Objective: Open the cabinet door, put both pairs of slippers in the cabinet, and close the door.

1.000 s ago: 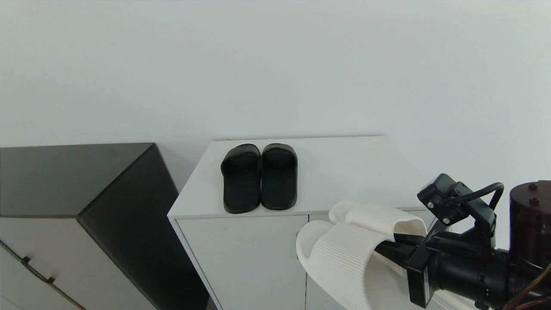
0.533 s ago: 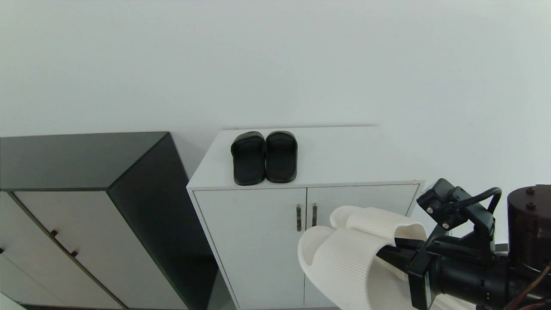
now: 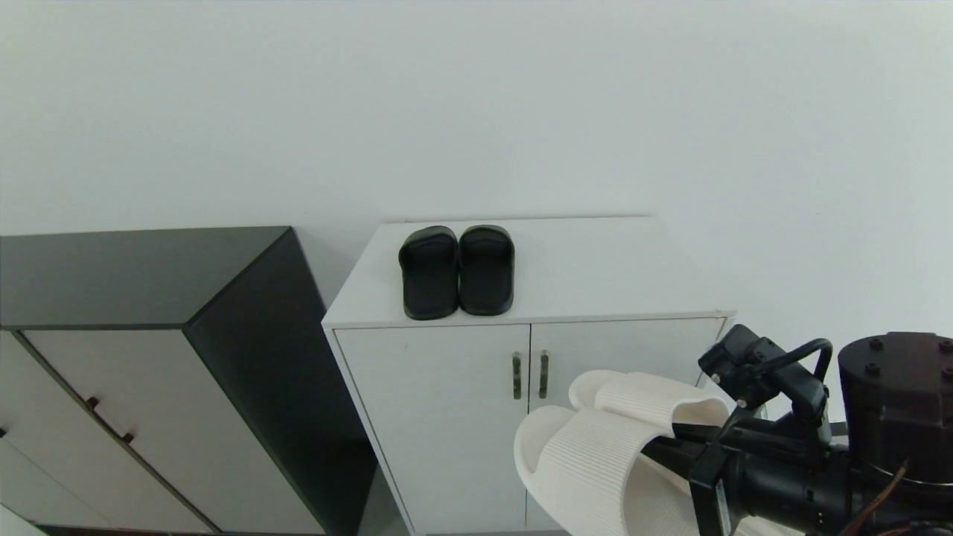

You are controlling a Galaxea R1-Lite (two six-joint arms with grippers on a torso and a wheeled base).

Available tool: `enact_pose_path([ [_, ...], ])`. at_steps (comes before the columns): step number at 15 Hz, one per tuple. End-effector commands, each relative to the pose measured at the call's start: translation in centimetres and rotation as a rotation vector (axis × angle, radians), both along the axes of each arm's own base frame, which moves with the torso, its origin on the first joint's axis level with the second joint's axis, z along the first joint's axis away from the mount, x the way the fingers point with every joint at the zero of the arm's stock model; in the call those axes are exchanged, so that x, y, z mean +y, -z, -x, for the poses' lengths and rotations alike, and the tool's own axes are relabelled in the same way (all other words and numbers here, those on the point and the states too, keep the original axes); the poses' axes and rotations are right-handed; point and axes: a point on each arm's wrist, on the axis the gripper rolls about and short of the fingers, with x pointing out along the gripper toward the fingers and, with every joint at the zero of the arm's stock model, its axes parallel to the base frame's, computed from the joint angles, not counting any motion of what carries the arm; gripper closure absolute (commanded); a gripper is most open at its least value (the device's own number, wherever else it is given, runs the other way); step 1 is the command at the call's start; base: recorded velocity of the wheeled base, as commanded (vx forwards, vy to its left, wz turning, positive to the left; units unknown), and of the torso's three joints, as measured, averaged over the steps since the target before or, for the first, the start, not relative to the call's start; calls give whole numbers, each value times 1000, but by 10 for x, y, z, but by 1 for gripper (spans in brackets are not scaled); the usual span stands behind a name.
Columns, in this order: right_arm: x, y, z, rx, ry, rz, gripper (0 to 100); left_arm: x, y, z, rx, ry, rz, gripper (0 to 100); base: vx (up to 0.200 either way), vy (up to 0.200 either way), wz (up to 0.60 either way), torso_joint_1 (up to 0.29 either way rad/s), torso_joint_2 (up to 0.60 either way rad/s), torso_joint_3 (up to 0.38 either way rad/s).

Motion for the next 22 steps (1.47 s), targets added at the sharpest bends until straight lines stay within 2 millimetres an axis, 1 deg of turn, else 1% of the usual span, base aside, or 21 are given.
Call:
enact_pose_path([
  [1, 2, 3, -1, 5, -4, 15, 100, 0, 0, 0, 1, 0, 1, 100, 0, 0, 0, 0, 0, 0],
  [6, 1, 6, 0, -13, -13, 19, 100, 0, 0, 0, 1, -1, 2, 100, 0, 0, 0, -23, 57, 32],
  [20, 1, 7, 1, -15, -18, 25, 100, 0, 0, 0, 1, 2, -4, 100, 0, 0, 0, -195, 505, 304],
  [21, 1, 7, 1, -20, -21, 31, 100, 0, 0, 0, 1, 2, -4, 0, 0, 0, 0, -163, 491, 334],
  [22, 1, 7, 2, -27, -28, 40, 100, 0, 0, 0, 2, 2, -4, 0, 0, 0, 0, -144, 476, 325],
])
